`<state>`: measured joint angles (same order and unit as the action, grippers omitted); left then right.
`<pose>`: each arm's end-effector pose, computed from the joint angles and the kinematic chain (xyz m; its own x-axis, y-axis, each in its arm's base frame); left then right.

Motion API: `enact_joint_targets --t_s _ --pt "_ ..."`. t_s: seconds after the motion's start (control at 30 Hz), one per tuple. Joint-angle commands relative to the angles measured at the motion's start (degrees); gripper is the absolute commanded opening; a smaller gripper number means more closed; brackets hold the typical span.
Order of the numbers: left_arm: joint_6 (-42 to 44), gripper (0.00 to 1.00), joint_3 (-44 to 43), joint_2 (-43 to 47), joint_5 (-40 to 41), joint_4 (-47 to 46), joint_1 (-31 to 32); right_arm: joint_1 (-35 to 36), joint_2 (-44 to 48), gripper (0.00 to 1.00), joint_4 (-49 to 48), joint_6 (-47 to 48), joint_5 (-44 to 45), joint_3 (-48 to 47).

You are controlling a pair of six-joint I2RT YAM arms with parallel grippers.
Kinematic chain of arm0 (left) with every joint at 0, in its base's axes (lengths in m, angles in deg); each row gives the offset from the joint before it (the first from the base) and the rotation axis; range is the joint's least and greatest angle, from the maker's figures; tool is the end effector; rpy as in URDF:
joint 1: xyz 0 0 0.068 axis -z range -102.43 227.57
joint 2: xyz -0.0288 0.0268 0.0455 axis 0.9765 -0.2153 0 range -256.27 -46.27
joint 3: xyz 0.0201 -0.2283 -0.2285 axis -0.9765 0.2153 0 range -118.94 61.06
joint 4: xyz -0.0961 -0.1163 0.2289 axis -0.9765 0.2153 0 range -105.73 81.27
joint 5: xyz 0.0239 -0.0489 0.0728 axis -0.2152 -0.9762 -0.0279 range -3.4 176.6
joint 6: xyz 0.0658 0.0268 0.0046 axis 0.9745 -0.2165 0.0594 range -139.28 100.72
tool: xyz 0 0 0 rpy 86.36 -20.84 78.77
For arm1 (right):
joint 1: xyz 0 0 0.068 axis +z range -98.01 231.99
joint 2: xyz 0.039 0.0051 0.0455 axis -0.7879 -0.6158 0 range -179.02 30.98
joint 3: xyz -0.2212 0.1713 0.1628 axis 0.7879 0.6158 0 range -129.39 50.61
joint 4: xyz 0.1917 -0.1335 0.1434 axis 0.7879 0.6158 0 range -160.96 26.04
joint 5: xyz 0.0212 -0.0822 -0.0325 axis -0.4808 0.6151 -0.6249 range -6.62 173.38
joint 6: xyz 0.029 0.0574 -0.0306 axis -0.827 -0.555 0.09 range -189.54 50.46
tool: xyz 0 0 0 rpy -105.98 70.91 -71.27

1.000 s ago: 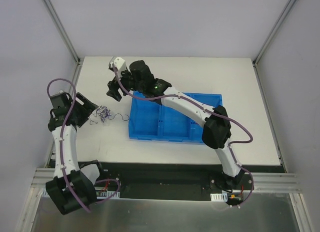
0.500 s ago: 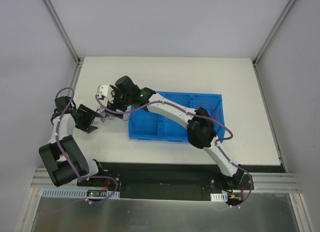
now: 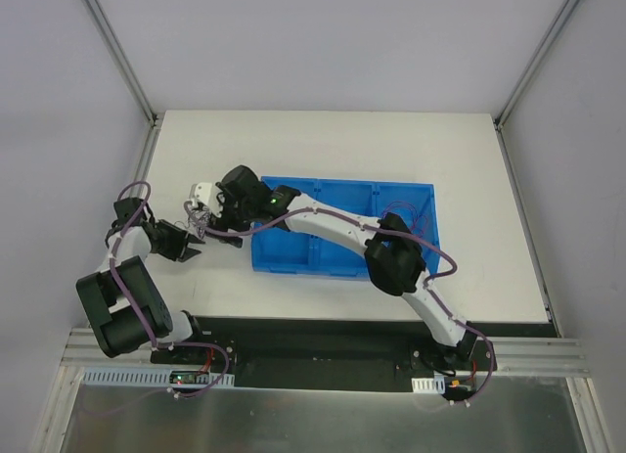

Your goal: Untangle the cables

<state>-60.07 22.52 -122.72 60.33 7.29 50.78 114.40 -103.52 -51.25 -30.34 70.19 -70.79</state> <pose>0.2333 0.0888 0.1989 -0.4521 -0.8845 -0.1152 -0.6704 0.4221 -0.6103 0.2740 0.5531 0.2680 0.4071 -0.5497 -0.7295 -0.8961 -0.0860 -0.4354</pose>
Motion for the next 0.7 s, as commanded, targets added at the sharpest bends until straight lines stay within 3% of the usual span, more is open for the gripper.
enact_joint_targets --t_s 0.0,0.27,0.33,0.4,0.53,0.67 --pt "0.8 0.33 0.0 2.9 0.7 -3.2 -1.3 -2.2 11.8 0.84 -6.3 -6.4 -3.2 4.1" --pt "4.8 0.57 2.9 5.6 -4.0 -14.0 -1.4 -3.9 23.3 0.84 -15.9 -7.8 -2.9 18.3" --pt "6.3 0.58 2.3 6.3 -5.8 -15.4 -1.2 -3.9 24.6 0.84 -16.9 -7.9 -2.5 19.8" --pt "7.2 0.55 1.5 6.5 -5.7 -15.4 -1.1 -3.9 25.4 0.84 -17.3 -8.0 -2.4 20.9" --pt "8.1 0.31 0.6 3.6 -7.0 -15.4 -1.1 -4.0 26.9 0.84 -17.7 -7.7 -1.7 22.6" --pt "7.1 0.3 1.0 2.7 -7.4 -17.2 -1.1 -4.0 28.9 0.84 -18.3 -7.6 -0.9 25.0"
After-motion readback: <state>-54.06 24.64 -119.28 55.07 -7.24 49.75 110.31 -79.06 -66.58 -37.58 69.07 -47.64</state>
